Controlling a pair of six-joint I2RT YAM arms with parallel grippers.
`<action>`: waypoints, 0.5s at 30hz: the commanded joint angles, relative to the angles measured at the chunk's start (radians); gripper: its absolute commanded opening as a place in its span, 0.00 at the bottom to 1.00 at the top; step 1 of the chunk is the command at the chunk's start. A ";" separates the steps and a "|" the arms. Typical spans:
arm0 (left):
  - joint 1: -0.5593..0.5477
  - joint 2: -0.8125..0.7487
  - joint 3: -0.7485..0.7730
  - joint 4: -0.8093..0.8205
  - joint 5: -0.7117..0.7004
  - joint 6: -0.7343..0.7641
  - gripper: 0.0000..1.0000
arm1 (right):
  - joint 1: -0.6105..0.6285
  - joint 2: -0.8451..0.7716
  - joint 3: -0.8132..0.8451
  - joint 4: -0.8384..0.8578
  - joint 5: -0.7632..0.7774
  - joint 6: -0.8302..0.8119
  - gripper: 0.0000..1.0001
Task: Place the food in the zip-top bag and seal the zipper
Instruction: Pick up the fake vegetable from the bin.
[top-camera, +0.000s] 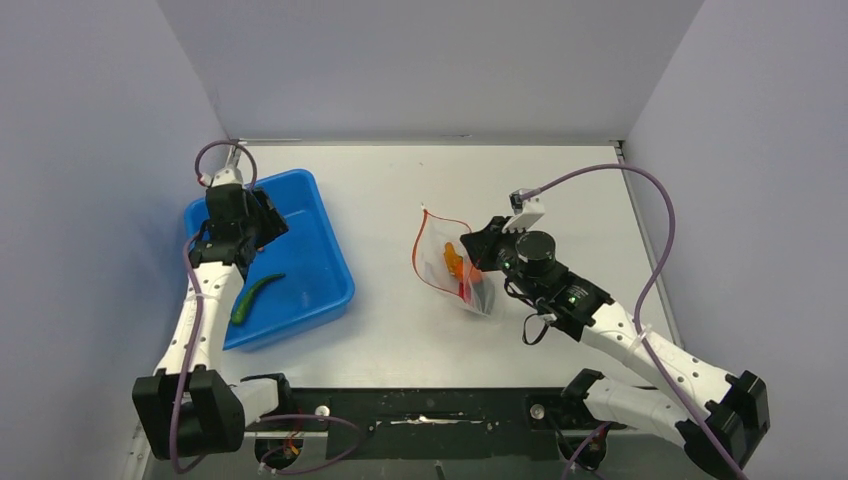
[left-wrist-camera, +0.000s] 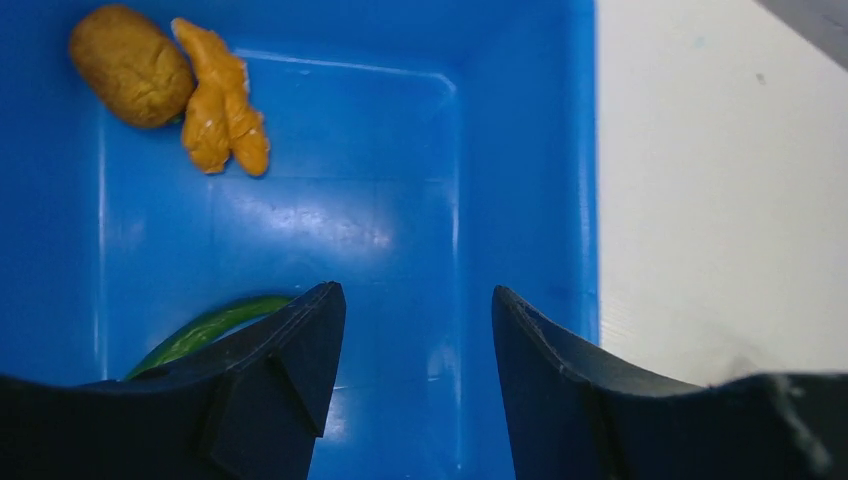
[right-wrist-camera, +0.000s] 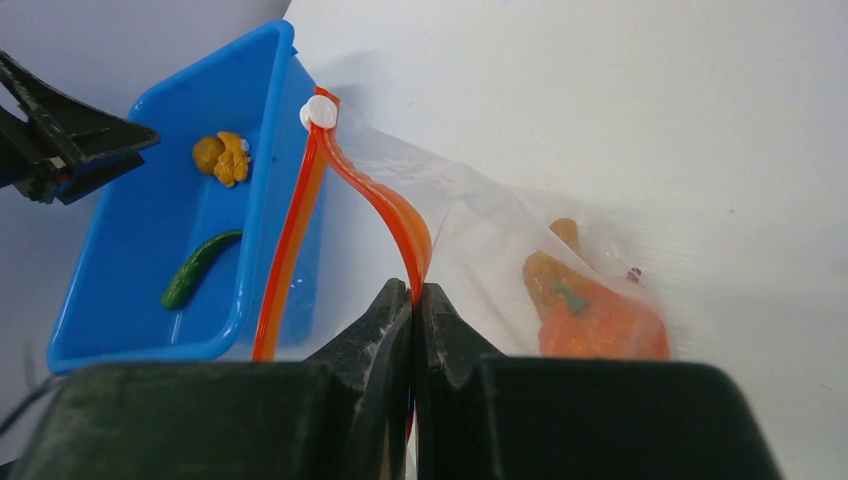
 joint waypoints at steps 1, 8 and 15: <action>0.071 0.056 -0.025 0.067 -0.015 0.027 0.54 | 0.003 -0.040 -0.008 0.085 -0.031 -0.012 0.00; 0.158 0.168 -0.034 0.137 -0.050 0.066 0.47 | 0.000 -0.069 -0.018 0.077 -0.018 -0.025 0.00; 0.215 0.313 0.017 0.174 -0.052 0.066 0.41 | 0.000 -0.080 -0.033 0.089 -0.022 -0.011 0.00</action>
